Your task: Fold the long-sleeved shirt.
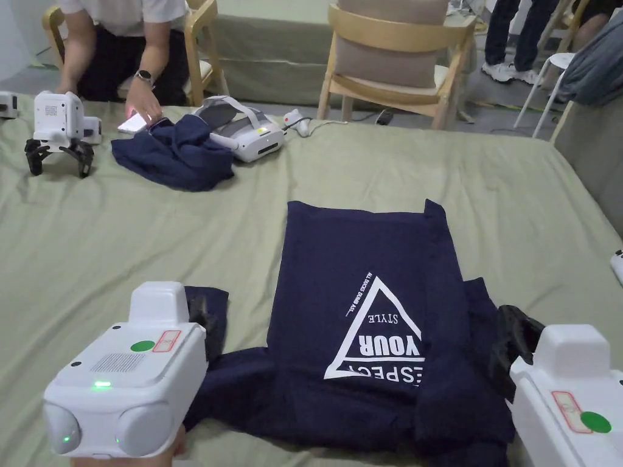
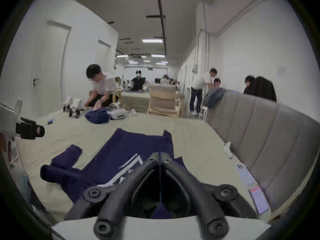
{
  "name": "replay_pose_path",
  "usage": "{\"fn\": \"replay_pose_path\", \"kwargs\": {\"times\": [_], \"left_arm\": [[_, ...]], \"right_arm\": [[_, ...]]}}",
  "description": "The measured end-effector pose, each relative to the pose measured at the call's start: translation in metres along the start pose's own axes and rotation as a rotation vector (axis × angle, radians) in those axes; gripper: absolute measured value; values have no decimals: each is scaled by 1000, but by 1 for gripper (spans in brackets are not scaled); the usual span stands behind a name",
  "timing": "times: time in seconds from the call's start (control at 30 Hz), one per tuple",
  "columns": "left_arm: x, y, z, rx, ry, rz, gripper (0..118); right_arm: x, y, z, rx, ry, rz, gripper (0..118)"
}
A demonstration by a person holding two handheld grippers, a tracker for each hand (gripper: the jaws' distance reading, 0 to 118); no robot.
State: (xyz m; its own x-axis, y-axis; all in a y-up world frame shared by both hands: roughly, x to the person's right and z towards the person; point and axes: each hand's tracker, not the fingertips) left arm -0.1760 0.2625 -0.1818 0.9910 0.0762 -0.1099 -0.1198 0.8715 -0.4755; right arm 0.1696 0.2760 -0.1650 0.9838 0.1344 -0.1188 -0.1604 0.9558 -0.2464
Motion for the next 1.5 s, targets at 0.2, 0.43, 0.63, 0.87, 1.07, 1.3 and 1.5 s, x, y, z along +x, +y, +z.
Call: {"fn": "replay_pose_path", "kwargs": {"times": [0.2, 0.43, 0.63, 0.87, 1.07, 1.3, 1.5], "left_arm": [[15, -39, -7, -218, -44, 70, 23], [10, -117, -60, -516, 30, 201, 106], [-1, -127, -103, -534, 99, 295, 109], [9, -113, -103, -508, -9, 198, 5], [-7, -93, -96, -381, -25, 250, 5], [-18, -102, -79, -343, -82, 307, 4], [-24, -114, -85, -327, -88, 287, 4]], "right_arm": [[-17, -3, -6, -37, 95, -38, 0], [-15, -17, -9, -85, 123, -65, 0], [-13, -33, -19, -151, 127, -93, 0], [-15, -45, -40, -208, 146, -113, 0], [-19, -33, -62, -220, 171, -103, 0], [-24, -11, -105, -202, 213, -112, 0], [-44, 7, -174, -212, 288, -81, 7]]}}
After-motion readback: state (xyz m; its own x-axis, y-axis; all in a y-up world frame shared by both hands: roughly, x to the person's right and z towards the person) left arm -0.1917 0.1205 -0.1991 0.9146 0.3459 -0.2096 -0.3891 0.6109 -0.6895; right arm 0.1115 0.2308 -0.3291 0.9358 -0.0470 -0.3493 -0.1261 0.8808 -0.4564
